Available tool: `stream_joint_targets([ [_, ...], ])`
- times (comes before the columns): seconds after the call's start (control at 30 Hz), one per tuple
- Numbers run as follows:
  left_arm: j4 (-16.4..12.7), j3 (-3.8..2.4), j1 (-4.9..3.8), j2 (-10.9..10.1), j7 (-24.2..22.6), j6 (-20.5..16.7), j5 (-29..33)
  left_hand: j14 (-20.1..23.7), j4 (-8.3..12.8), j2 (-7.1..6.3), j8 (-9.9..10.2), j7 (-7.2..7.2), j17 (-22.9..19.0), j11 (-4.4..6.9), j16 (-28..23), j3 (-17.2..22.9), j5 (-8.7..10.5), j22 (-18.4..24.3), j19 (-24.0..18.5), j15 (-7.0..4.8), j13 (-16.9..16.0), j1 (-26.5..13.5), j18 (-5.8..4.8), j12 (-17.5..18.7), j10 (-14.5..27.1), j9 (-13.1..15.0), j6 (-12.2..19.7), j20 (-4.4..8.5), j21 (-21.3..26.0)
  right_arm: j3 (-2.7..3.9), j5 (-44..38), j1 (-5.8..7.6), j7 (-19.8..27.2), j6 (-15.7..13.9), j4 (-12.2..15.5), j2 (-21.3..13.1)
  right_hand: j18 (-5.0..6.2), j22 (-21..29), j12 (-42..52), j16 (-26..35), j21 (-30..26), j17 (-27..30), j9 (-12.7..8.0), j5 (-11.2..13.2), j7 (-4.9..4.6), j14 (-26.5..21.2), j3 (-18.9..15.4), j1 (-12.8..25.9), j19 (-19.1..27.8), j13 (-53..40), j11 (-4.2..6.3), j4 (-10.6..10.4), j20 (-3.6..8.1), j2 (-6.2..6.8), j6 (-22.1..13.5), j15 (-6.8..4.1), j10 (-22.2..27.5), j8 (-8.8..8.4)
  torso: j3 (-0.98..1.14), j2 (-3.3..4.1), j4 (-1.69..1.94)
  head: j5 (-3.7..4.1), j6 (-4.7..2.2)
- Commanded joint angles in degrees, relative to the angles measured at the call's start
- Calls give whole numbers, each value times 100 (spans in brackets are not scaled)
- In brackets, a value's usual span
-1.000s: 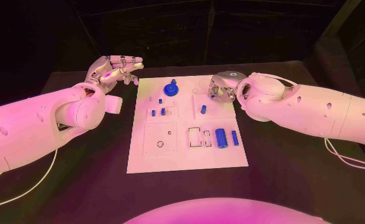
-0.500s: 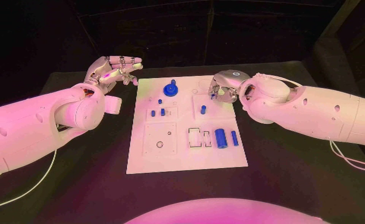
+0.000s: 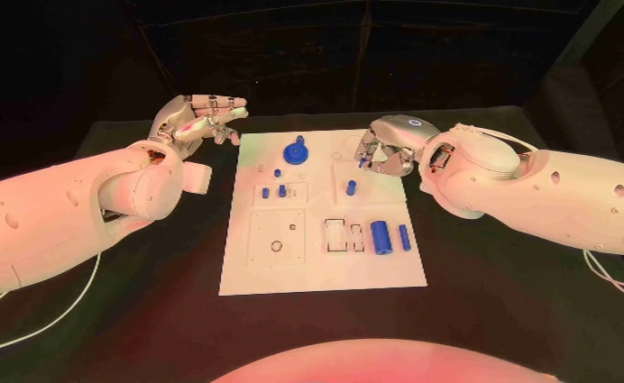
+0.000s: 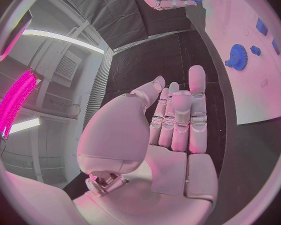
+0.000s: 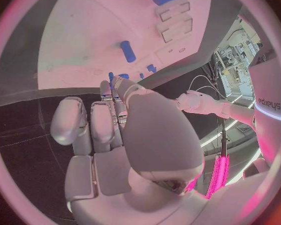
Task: Assemble the parts on the task board
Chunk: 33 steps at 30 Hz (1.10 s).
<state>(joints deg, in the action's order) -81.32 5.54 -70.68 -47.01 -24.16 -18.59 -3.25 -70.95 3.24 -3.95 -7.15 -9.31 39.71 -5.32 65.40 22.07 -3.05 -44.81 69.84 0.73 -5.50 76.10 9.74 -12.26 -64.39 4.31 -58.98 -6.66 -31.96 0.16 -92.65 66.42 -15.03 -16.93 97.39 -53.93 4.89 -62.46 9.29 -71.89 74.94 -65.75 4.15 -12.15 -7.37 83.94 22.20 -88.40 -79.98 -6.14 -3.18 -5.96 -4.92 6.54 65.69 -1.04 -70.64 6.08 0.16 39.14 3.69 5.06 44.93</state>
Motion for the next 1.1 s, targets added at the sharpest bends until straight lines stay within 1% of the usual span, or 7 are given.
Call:
stream_joint_targets([
  [0.03,-24,-5,-8,1,-21,19,20,22,16,19,-22,-24,-7,-11,-32,-7,13,10,-25,-2,-9,8,73,-26,-7,-7,4,25,25,5,307,21,223,-463,173,4,42,9,-19,-35,12,6,-2,-18,-23,198,46,58,-10,-4,-14,4,38,-8,30,-44,-11,-43,-2,2,10,-56,-25],
  [0.2,-32,-5,-8,2,-21,14,20,23,15,19,-21,-28,-9,-15,-33,-9,13,13,-24,0,-8,6,72,-28,0,-9,12,24,28,7,396,30,307,-554,335,102,43,10,-25,-38,12,5,-4,-21,-24,198,58,71,-9,-1,-16,11,38,-2,27,-43,-9,-48,3,1,5,-168,-14],
  [0.37,-38,-5,-8,12,-22,13,20,23,14,19,-19,-31,-13,-18,-34,-10,13,15,-23,2,-8,4,71,-30,8,-11,20,23,31,6,469,31,369,-492,387,312,44,19,-29,-39,7,6,-5,-22,-26,198,66,81,-5,1,-17,16,38,3,24,-42,-8,-52,-7,6,5,-270,-7],
  [0.6,-59,-5,-9,19,-17,16,20,24,13,20,-17,-35,-15,-21,-35,-11,13,18,-22,4,-7,2,71,-31,15,-12,27,22,34,-3,469,4,421,-299,263,693,45,25,-37,-35,4,14,-7,-16,-29,196,79,101,-1,5,-20,22,37,10,20,-40,-5,-58,-5,9,2,-472,60],
  [0.77,-72,-6,-11,31,-12,19,21,24,13,20,-17,-35,-15,-21,-35,-11,13,18,-22,4,-7,2,71,-31,15,-12,27,22,34,-19,343,-97,445,-162,60,1001,46,31,-43,-29,0,24,-9,-11,-32,194,89,117,3,8,-23,27,36,13,15,-38,-2,-64,-4,0,7,-595,125],
  [0.97,-75,-6,-13,61,-3,20,21,27,12,19,-15,-42,-24,-26,-38,-14,14,23,-20,8,-6,-2,69,-34,28,-15,39,20,40,-169,201,-222,413,4,-157,1268,47,35,-51,-31,-3,23,-10,-9,-35,193,101,138,6,11,-26,30,35,15,10,-35,3,-71,-3,4,2,-703,174],
  [1.1,-74,-7,-14,82,2,22,21,27,11,18,-14,-45,-24,-29,-38,-16,13,25,-19,10,-6,-4,69,-35,34,-16,45,20,42,-212,120,-325,396,88,-265,1411,48,40,-54,-29,-6,27,-11,-9,-36,192,105,144,9,13,-27,33,35,15,8,-35,5,-73,3,8,-5,-775,200],
])
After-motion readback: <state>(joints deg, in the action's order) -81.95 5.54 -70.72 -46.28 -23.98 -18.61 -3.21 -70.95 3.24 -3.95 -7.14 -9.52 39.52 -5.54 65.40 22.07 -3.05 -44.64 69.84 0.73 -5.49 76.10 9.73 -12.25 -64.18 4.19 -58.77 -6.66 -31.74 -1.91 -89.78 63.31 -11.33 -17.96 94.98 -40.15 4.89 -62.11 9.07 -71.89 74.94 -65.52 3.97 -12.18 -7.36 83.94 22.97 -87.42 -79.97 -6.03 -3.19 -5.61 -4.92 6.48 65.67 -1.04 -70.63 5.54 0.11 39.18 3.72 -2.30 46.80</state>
